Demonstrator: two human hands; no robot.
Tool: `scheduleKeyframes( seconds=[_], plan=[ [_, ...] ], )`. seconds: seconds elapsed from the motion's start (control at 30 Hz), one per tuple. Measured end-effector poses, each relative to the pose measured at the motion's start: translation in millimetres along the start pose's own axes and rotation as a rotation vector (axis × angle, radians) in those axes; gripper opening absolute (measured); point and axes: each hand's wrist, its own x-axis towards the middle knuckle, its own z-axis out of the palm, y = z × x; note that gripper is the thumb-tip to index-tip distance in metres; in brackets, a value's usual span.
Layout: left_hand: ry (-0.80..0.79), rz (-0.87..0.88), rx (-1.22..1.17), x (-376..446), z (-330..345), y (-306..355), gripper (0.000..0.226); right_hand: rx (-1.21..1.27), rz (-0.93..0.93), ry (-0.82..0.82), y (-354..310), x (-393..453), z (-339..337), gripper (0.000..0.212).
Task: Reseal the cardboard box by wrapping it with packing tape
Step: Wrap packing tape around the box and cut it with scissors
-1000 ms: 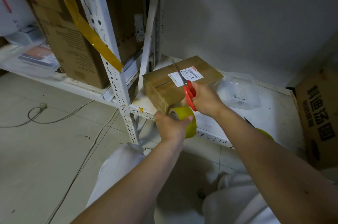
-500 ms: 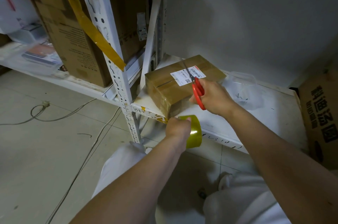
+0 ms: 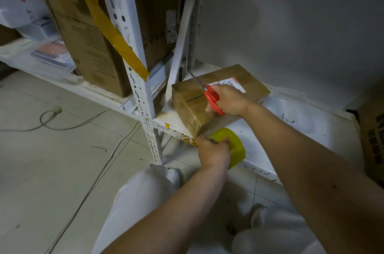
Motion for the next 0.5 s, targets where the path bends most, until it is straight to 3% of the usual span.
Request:
scheduleKeyframes(
  seconds=[0.5],
  plan=[
    [0.033, -0.060, -0.059, 19.7, -5.6, -1.5, 0.035, -0.035, -0.026, -0.066, 3.3, 27.3, 9.1, 0.029]
  ],
)
